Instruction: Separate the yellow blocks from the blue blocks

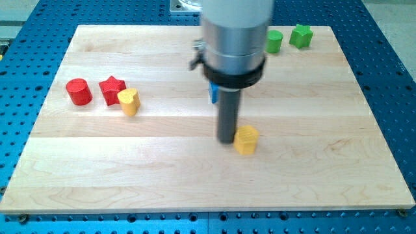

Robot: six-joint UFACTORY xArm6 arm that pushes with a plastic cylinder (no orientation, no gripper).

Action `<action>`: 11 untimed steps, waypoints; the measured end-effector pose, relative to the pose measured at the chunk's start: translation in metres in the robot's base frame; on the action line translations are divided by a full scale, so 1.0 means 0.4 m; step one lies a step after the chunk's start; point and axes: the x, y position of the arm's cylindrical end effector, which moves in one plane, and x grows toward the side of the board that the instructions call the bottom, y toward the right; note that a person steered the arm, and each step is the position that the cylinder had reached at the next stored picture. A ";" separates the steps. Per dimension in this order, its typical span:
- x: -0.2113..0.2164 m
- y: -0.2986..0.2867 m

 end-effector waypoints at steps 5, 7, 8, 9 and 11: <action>-0.007 -0.288; -0.092 -0.662; -0.157 -0.516; -0.149 -0.421; -0.156 -0.365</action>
